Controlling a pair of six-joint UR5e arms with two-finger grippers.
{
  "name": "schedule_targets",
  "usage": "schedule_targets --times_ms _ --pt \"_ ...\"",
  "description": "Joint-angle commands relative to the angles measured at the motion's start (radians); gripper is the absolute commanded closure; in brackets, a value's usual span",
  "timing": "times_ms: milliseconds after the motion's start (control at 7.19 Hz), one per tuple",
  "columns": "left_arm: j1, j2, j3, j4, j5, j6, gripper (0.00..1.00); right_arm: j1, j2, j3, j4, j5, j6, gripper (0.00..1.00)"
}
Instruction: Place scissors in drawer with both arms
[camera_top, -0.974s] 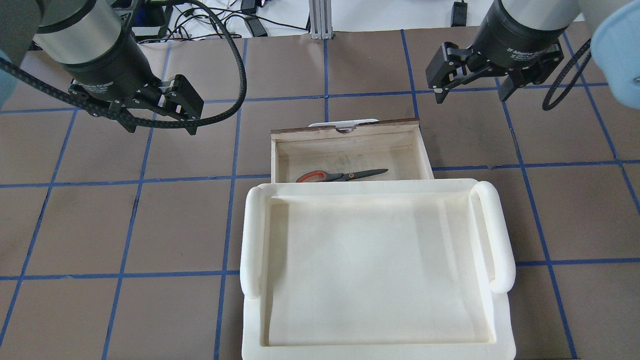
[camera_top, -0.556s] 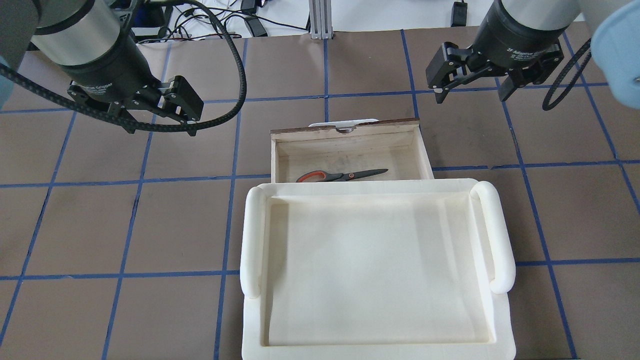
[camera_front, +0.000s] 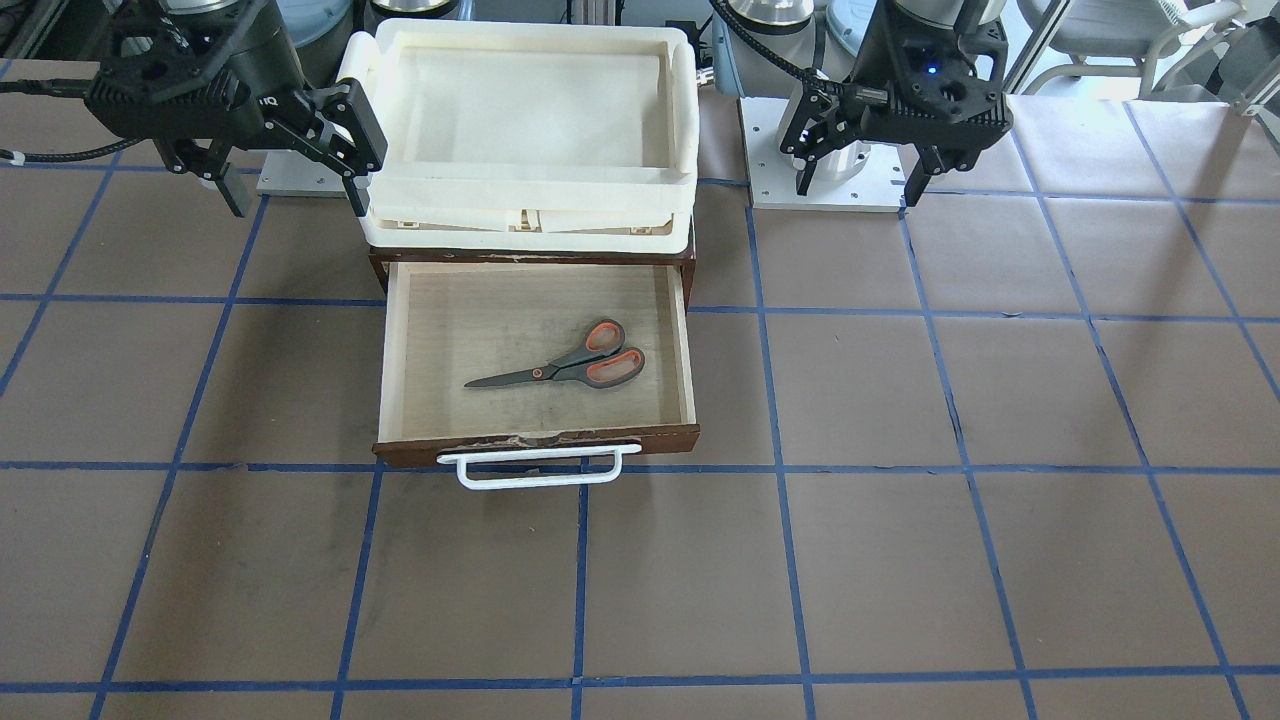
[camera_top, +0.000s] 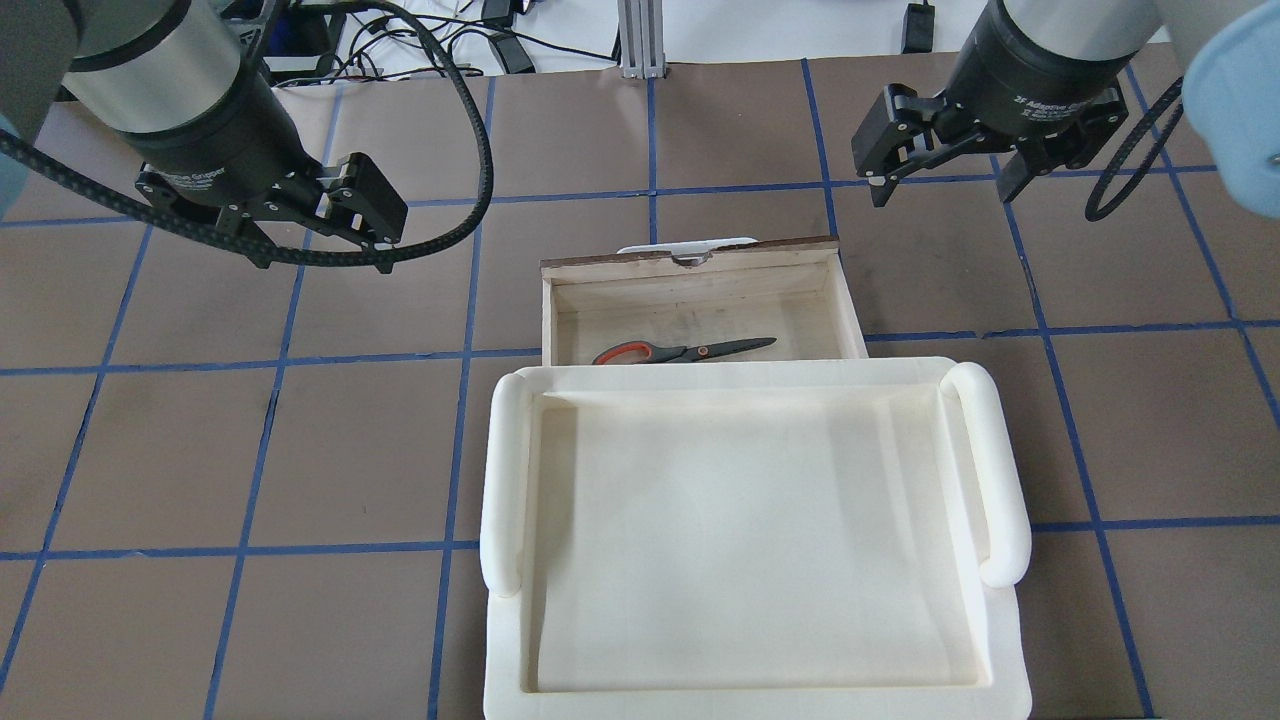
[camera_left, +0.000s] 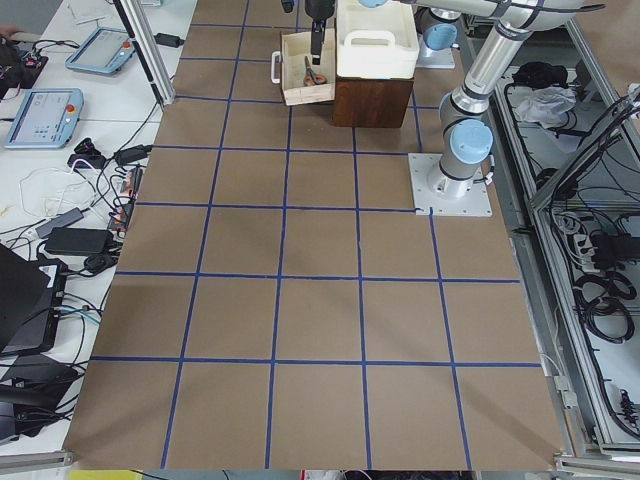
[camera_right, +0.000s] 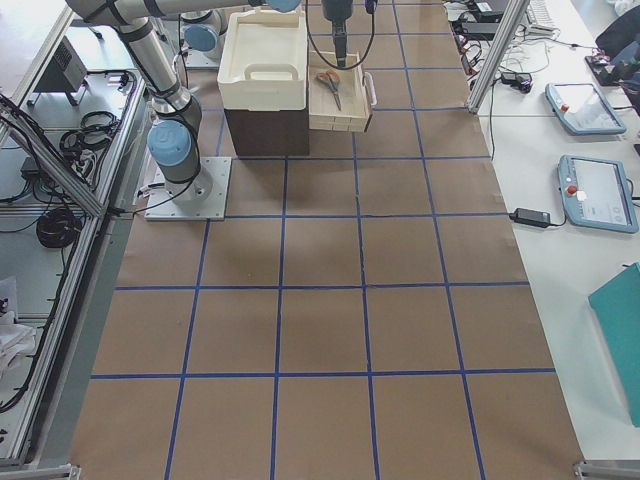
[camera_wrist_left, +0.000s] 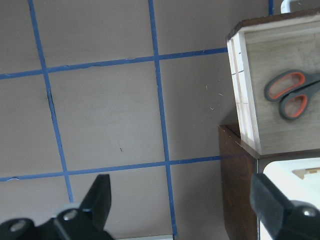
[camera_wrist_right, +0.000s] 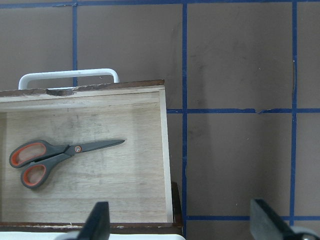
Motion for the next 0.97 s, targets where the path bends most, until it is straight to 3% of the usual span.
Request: schedule_targets --times_ms 0,834 --pt "0.000 0.001 0.001 0.026 -0.015 -0.009 0.00 0.000 0.001 0.000 0.000 0.000 0.000 0.00" --pt "0.000 -0.001 0.001 0.028 -0.011 0.003 0.00 0.000 -0.001 0.000 0.000 0.000 0.000 0.00"
